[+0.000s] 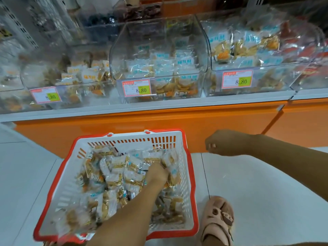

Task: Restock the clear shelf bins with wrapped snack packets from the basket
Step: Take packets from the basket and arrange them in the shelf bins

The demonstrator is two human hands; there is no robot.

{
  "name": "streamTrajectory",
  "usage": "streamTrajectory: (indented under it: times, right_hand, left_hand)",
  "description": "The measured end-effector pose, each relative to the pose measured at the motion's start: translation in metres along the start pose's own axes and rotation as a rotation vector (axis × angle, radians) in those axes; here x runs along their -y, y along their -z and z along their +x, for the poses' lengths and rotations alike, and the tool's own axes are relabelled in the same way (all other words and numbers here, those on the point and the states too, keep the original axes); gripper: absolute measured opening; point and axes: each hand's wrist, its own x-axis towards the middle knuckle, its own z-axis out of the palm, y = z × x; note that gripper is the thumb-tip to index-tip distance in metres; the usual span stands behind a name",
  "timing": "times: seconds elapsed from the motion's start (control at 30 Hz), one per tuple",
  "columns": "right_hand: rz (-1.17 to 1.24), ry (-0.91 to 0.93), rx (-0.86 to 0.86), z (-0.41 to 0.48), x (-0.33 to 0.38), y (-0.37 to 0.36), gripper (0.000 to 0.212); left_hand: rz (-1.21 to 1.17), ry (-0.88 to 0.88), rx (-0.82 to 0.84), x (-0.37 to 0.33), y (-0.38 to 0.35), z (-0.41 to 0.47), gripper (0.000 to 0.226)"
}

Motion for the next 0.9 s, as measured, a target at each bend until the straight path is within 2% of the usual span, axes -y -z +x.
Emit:
streamTrajectory:
  times: [0.13,0.23,0.27,0.37,0.43,0.53,0.6,0.7,0.77,0.9]
  right_hand:
    - [0.015,-0.017,-0.020,0.004,0.001,0.005,0.025]
    - [0.091,-0.024,-0.081,0.006,0.006,0.011,0.027]
    - [0.181,-0.029,-0.121,0.006,0.008,0.015,0.031]
    - [0.591,-0.061,-0.197,0.003,0.019,0.038,0.063]
    - [0.823,-0.028,-0.222,-0.002,0.022,0.059,0.069]
    - [0.962,0.019,-0.406,-0.018,0.019,0.096,0.040]
    - [1.011,0.013,-0.556,-0.030,0.010,0.120,0.029]
    - [1.070,0.019,-0.717,-0.048,-0.016,0.147,0.018]
    - [1.108,-0.028,-0.849,-0.057,-0.037,0.160,0.006]
    - [1.279,-0.206,-1.168,-0.074,-0.076,0.172,0.004]
  left_hand:
    - [-0.043,-0.059,0.024,-0.008,0.013,-0.007,0.013]
    - [-0.106,-0.186,-0.076,-0.022,0.046,-0.023,0.012]
    - [-0.161,-0.230,-0.106,-0.029,0.062,-0.030,0.015]
    - [-0.315,-0.372,-0.157,-0.055,0.112,-0.050,0.013]
    - [-0.435,-0.480,-0.165,-0.078,0.139,-0.061,0.012]
    - [-0.613,-0.597,-0.164,-0.118,0.167,-0.073,0.013]
    - [-0.674,-0.674,-0.164,-0.149,0.178,-0.078,0.012]
    - [-0.600,-0.794,-0.230,-0.198,0.183,-0.082,0.010]
    - [-0.562,-0.883,-0.215,-0.230,0.179,-0.084,0.005]
    - [-0.413,-0.991,-0.189,-0.277,0.170,-0.083,0.036]
